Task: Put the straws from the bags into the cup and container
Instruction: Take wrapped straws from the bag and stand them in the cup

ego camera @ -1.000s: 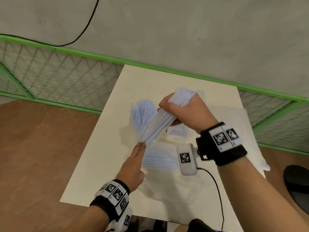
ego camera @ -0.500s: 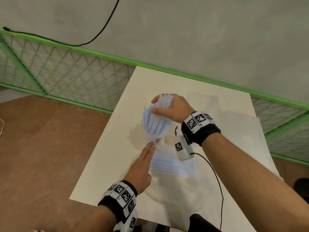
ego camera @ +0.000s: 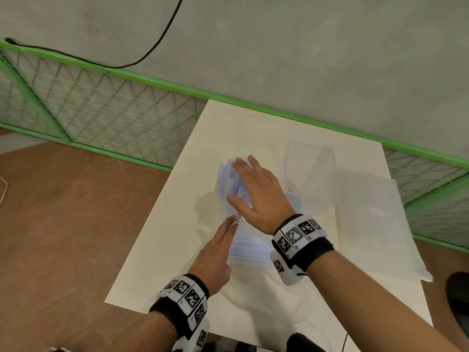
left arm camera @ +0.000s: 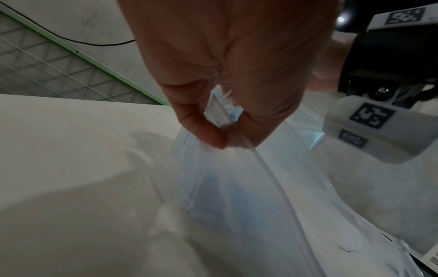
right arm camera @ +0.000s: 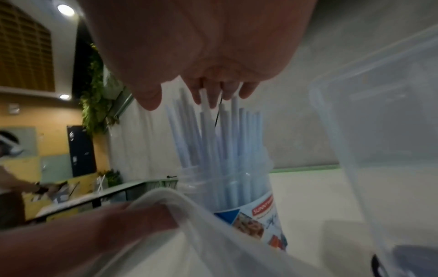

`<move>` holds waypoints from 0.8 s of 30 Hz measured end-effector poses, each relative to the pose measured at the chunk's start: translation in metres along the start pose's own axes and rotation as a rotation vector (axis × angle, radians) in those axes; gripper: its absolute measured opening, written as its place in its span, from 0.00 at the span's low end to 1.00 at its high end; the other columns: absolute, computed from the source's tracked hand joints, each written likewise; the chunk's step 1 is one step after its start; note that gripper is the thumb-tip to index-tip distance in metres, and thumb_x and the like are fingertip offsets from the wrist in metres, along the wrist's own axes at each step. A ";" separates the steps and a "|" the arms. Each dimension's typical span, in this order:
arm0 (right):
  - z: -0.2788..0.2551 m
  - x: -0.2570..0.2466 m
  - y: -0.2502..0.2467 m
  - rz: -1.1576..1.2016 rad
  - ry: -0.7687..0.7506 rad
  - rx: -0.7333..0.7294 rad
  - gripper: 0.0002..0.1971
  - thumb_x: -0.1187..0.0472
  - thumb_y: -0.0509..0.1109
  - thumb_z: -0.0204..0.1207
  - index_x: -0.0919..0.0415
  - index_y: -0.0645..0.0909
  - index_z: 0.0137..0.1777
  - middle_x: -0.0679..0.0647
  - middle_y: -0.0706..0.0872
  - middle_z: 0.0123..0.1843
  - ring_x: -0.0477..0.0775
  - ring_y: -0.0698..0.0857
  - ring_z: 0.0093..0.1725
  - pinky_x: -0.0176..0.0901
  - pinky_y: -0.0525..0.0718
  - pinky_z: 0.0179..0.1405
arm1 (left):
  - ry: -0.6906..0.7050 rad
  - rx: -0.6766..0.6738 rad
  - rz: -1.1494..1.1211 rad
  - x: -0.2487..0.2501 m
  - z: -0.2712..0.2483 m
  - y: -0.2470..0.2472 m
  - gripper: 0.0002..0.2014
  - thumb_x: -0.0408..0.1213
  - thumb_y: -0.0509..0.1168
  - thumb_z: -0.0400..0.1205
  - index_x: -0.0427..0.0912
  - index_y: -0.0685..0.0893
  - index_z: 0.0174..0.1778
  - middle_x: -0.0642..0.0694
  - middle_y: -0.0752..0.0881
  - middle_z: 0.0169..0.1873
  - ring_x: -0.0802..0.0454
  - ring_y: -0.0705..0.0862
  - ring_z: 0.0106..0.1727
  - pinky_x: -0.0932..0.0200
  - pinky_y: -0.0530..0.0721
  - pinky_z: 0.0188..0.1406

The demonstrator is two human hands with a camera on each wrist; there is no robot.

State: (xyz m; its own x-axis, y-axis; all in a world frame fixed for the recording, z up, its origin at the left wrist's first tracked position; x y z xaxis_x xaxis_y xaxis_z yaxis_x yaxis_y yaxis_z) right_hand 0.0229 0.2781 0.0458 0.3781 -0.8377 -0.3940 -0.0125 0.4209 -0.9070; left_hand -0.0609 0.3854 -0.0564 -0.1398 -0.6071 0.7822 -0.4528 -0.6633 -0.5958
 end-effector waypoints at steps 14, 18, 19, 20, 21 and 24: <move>0.019 0.003 0.021 0.010 0.054 0.122 0.38 0.39 0.57 0.83 0.51 0.46 0.87 0.41 0.44 0.88 0.53 0.50 0.87 0.50 0.52 0.81 | -0.057 -0.018 0.060 -0.006 0.004 0.000 0.48 0.17 0.57 0.71 0.53 0.51 0.86 0.71 0.39 0.82 0.56 0.79 0.42 0.75 0.74 0.35; 0.032 0.001 0.030 -0.158 -0.006 0.123 0.25 0.43 0.60 0.84 0.50 0.69 0.79 0.45 0.73 0.80 0.57 0.65 0.83 0.67 0.65 0.76 | -0.030 -0.010 0.045 -0.004 0.005 -0.002 0.50 0.15 0.56 0.70 0.53 0.50 0.86 0.71 0.40 0.82 0.55 0.81 0.63 0.61 0.84 0.51; 0.036 0.002 0.029 -0.163 -0.012 0.124 0.24 0.43 0.60 0.84 0.50 0.72 0.77 0.45 0.75 0.78 0.57 0.66 0.82 0.68 0.65 0.75 | -0.027 -0.005 0.040 -0.003 0.005 -0.003 0.50 0.15 0.56 0.70 0.55 0.49 0.86 0.71 0.40 0.82 0.54 0.80 0.64 0.59 0.84 0.53; 0.038 0.004 0.029 -0.170 -0.004 0.115 0.24 0.42 0.61 0.83 0.48 0.73 0.76 0.43 0.75 0.78 0.57 0.65 0.83 0.68 0.63 0.76 | -0.024 -0.002 0.038 -0.003 0.004 -0.004 0.51 0.14 0.56 0.70 0.56 0.48 0.86 0.72 0.40 0.82 0.54 0.80 0.65 0.58 0.84 0.54; 0.040 0.007 0.028 -0.183 0.018 0.099 0.26 0.39 0.61 0.82 0.45 0.71 0.77 0.41 0.73 0.80 0.56 0.62 0.84 0.67 0.61 0.78 | -0.021 0.001 0.037 -0.002 0.004 -0.005 0.51 0.14 0.56 0.70 0.57 0.48 0.85 0.72 0.40 0.82 0.53 0.80 0.65 0.58 0.84 0.55; 0.044 0.021 0.026 -0.202 0.136 0.048 0.37 0.27 0.60 0.74 0.39 0.60 0.81 0.37 0.58 0.85 0.56 0.53 0.86 0.69 0.60 0.76 | -0.013 0.005 0.030 -0.001 0.003 -0.007 0.51 0.14 0.55 0.69 0.57 0.49 0.85 0.71 0.41 0.82 0.54 0.78 0.69 0.63 0.82 0.56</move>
State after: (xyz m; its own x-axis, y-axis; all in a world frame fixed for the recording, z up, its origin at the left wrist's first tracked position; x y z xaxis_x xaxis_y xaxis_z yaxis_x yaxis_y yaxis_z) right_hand 0.0709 0.2871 0.0203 0.2403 -0.9443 -0.2249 0.0956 0.2536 -0.9626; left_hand -0.0545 0.3896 -0.0539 -0.1420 -0.6323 0.7616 -0.4445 -0.6467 -0.6198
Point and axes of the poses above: each hand's wrist, its own z-axis towards the middle knuckle, its own y-axis out of the palm, x = y × z, the point moved 7 cm from there along z, towards the middle knuckle
